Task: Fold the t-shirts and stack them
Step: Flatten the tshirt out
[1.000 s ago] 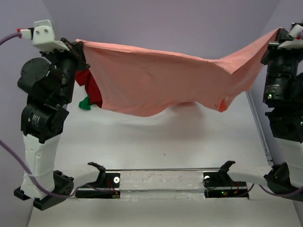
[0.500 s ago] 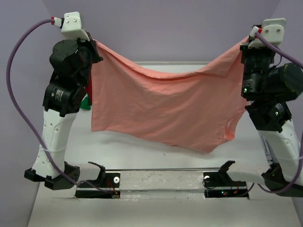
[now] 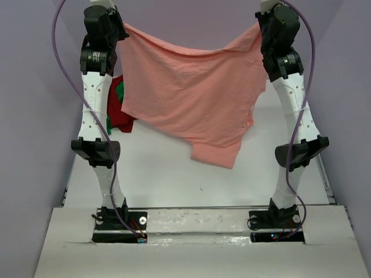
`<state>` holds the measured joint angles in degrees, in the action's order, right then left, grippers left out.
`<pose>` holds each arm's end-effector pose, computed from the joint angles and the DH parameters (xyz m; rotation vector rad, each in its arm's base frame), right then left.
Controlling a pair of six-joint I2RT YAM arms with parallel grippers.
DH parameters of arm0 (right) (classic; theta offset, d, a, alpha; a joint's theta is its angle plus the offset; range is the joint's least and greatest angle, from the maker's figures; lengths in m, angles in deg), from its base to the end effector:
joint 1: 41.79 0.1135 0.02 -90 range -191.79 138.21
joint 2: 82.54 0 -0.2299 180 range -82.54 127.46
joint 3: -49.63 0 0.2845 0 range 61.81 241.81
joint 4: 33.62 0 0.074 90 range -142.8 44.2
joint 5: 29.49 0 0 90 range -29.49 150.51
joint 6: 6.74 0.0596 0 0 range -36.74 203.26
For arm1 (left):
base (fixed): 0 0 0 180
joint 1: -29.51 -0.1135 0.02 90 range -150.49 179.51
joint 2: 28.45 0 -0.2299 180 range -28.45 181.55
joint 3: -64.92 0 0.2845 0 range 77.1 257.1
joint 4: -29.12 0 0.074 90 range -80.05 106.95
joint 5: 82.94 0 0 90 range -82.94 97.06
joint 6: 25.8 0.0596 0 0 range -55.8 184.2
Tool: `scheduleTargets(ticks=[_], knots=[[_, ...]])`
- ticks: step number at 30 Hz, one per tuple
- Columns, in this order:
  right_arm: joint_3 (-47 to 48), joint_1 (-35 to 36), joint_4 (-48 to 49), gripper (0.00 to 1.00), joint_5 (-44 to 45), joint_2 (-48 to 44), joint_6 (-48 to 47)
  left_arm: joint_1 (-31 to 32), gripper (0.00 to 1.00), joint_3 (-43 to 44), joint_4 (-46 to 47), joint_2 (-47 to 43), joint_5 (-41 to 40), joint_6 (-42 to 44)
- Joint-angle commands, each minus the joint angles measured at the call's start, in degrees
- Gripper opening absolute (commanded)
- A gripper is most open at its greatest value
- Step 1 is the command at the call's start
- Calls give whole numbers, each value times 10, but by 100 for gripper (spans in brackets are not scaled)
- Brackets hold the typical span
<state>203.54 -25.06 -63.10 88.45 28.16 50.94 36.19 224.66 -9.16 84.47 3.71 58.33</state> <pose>0.4214 0.0975 0.5534 -0.1669 1.3709 -0.5519 0.4337 -0.0473 0.5525 -0.0383 1.4229 -0.1392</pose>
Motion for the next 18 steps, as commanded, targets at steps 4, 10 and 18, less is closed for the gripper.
scheduleTargets(ticks=[4,10,18], knots=[[67,-33,13,0,-54,-35,20,-44,0,30,53,-8,50,-5],[-14,-33,17,0,-65,-134,34,-38,0,-46,55,-97,40,0],[-203,130,112,0,60,-304,-89,18,0,-183,43,-272,-20,8]])
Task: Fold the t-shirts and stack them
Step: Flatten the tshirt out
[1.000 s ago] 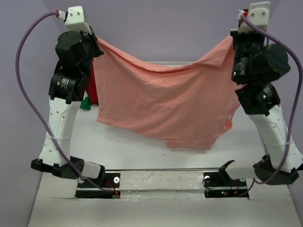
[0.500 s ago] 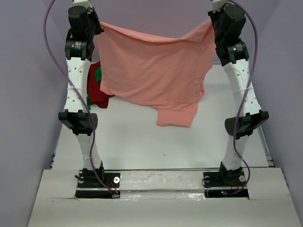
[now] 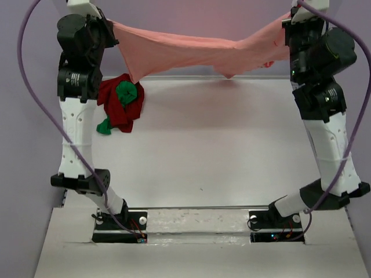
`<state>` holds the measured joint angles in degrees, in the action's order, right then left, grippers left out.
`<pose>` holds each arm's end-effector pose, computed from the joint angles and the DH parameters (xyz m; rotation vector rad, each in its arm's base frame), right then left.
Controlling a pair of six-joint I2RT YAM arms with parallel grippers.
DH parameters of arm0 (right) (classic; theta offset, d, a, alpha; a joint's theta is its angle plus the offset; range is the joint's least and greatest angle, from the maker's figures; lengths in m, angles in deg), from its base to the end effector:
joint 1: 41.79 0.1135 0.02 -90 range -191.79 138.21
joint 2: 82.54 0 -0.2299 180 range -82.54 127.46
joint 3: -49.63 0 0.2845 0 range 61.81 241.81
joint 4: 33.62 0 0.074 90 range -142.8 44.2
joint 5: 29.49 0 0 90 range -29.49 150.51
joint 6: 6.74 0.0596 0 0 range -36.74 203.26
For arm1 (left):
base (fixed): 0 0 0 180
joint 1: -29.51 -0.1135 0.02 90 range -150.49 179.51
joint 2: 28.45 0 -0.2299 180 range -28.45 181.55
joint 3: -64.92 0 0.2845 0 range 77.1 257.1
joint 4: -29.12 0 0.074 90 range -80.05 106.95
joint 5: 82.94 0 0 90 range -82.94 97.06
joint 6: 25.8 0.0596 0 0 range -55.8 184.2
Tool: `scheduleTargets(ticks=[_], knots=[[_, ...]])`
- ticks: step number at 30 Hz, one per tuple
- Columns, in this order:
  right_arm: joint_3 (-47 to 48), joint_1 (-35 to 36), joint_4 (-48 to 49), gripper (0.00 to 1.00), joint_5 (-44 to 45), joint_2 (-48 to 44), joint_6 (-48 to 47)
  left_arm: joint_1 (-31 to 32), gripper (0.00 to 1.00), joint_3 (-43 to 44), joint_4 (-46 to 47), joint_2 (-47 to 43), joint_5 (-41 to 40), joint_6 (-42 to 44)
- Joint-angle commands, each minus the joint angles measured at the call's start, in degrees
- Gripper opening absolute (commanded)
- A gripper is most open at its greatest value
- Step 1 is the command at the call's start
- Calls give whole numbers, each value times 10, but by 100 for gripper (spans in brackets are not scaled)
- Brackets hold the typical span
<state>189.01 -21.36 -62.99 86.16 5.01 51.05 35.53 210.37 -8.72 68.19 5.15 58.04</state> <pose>0.2939 0.0819 0.6157 -0.1611 1.2204 -0.4427 0.3633 -0.0363 0.5814 -0.0296 1.3808 -0.1547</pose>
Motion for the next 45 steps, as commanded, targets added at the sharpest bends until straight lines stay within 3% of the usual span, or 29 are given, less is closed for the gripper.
scheduleTargets(ticks=[1,4,8,14,20,22,28,30,37,45], knots=[[-58,114,113,0,97,-82,-102,41,0,-49,35,-144,-41,13],[-89,215,165,0,157,-132,-173,74,0,-89,27,-206,-73,20],[-121,275,252,0,221,-156,-281,85,0,-101,8,-247,-82,18],[-116,302,289,0,236,-149,-327,87,0,-100,3,-253,-85,21],[-71,302,299,0,214,-72,-332,87,0,-62,26,-175,-64,18],[-44,283,297,0,194,-41,-323,87,0,-37,28,-120,-58,18],[125,104,101,0,77,103,-123,81,0,113,24,60,-34,25],[159,45,82,0,41,152,-82,71,0,158,27,121,-17,20],[207,-118,23,0,-45,201,14,15,0,166,69,204,16,5],[237,-149,-11,0,-118,214,63,-8,0,156,70,217,32,8]])
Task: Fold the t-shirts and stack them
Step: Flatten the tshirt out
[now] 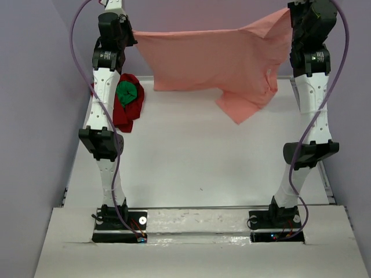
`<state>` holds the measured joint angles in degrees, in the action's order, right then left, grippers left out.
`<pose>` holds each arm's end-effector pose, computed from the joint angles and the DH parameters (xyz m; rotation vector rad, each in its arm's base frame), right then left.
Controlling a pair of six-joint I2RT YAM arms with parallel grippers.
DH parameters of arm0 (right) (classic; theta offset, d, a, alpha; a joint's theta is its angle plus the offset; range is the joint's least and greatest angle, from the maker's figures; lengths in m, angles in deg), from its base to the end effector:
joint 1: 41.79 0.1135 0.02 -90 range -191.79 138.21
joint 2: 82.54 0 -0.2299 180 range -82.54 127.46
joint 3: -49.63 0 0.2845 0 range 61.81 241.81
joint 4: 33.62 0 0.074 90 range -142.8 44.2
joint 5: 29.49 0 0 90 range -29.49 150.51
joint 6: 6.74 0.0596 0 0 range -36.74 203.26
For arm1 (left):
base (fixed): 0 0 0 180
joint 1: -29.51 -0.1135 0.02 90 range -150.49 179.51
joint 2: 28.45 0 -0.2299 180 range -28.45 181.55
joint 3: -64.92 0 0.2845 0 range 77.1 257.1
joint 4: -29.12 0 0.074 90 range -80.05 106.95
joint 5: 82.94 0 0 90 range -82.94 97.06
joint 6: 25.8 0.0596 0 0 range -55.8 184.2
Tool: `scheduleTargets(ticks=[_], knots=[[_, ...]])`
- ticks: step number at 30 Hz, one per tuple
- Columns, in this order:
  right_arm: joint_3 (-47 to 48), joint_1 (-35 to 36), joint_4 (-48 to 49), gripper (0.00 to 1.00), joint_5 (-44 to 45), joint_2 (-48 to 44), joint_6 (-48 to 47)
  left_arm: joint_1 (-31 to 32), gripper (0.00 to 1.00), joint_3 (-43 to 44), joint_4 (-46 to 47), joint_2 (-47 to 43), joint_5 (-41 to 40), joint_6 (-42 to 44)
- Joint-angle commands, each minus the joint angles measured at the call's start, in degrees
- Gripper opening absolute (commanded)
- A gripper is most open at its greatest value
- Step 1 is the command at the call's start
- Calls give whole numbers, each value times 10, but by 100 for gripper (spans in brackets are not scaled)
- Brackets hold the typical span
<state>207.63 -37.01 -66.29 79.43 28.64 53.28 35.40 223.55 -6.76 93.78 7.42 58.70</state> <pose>0.4243 0.0161 0.5672 -0.1260 1.3556 -0.5892 0.5025 -0.0522 0.4780 0.0103 1.5639 -0.1615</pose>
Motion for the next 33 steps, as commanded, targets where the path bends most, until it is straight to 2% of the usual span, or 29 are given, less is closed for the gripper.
scheduleTargets(ticks=[1,7,10,11,14,18,20,23,26,30,33], knots=[[43,8,22,0,-54,-25,47,-8,0,22,49,-45,10,1],[-36,8,21,0,-51,-81,59,-7,0,-12,43,-73,19,-1],[-133,8,19,0,-49,-118,81,-4,0,-56,43,-81,31,0],[-199,8,32,0,-46,-127,85,-2,0,-87,46,-82,27,-1],[-305,8,82,0,-45,-168,108,9,0,-134,59,-89,23,-8],[-412,8,93,0,-56,-194,152,36,0,-257,98,-119,3,-21],[-443,8,93,0,-64,-208,169,45,0,-306,120,-146,3,-35],[-496,16,79,0,-72,-247,217,68,0,-423,158,-206,-35,-65],[-552,57,60,0,-25,-289,229,103,0,-543,168,-268,-75,-94],[-630,116,46,0,58,-348,264,151,0,-649,168,-360,-112,-117],[-676,160,1,0,116,-390,344,165,0,-693,143,-431,-126,-140]])
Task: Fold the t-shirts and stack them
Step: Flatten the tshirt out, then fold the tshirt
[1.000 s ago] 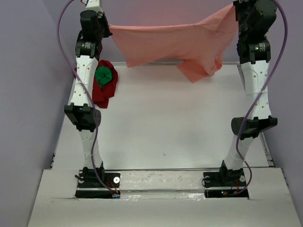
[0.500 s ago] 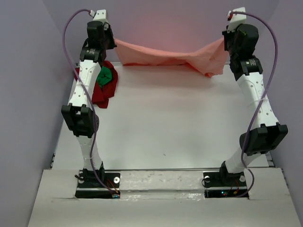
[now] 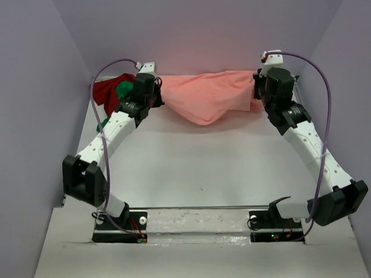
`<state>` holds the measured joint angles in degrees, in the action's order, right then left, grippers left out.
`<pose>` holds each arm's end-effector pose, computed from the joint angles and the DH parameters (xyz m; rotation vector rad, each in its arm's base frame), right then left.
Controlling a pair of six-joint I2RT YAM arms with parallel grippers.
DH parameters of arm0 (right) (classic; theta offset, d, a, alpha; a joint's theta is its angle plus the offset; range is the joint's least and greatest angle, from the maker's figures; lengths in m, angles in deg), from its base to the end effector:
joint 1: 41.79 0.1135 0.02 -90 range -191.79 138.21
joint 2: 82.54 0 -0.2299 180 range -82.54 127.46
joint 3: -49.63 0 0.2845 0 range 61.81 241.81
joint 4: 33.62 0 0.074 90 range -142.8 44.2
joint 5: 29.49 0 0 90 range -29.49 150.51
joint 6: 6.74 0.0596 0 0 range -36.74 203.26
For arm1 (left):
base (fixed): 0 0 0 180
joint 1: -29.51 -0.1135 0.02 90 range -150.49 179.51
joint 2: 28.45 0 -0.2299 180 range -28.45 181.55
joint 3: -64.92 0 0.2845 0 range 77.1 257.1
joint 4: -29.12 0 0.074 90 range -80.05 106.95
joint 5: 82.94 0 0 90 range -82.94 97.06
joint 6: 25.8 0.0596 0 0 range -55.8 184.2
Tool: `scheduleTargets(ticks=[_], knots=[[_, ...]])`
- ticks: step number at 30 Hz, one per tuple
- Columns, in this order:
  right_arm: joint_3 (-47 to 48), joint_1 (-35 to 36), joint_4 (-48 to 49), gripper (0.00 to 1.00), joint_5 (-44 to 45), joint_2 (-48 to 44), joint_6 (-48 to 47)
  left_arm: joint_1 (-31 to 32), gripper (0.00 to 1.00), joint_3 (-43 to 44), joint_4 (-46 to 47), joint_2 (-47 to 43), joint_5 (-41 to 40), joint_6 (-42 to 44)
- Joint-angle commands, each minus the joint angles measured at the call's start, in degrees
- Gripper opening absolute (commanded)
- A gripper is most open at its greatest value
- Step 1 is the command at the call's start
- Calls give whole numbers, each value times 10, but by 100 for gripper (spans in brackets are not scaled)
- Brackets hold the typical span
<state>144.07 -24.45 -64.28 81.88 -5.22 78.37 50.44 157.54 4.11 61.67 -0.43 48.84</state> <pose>0.3571 0.0887 0.3912 -0.0833 1.7923 -0.1813 0.4022 -0.1455 0.3049 0.0097 1.9712 -0.2872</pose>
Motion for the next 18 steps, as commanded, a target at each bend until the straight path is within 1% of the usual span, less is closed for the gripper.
scheduleTargets(ticks=[1,4,5,6,9,10,12,13,15,18], knots=[[-54,51,-28,0,97,-65,128,26,0,-42,10,-142,-59,-47],[-97,63,-89,0,129,-108,186,38,0,-98,-18,-215,-91,-69],[-107,69,-124,0,133,-130,200,39,0,-113,-24,-232,-92,-73],[-129,69,-136,0,132,-142,216,39,0,-135,-32,-260,-98,-84],[-155,74,-175,0,136,-189,240,40,0,-164,-67,-299,-119,-91],[-161,74,-205,0,154,-197,250,40,0,-166,-85,-306,-130,-99],[-161,74,-233,0,169,-214,287,40,0,-175,-99,-324,-134,-103],[-154,74,-262,0,170,-217,302,40,0,-179,-110,-329,-140,-110],[-153,74,-278,0,165,-223,319,40,0,-195,-108,-338,-134,-110],[-150,95,-311,0,197,-234,352,40,0,-205,-114,-335,-128,-117]])
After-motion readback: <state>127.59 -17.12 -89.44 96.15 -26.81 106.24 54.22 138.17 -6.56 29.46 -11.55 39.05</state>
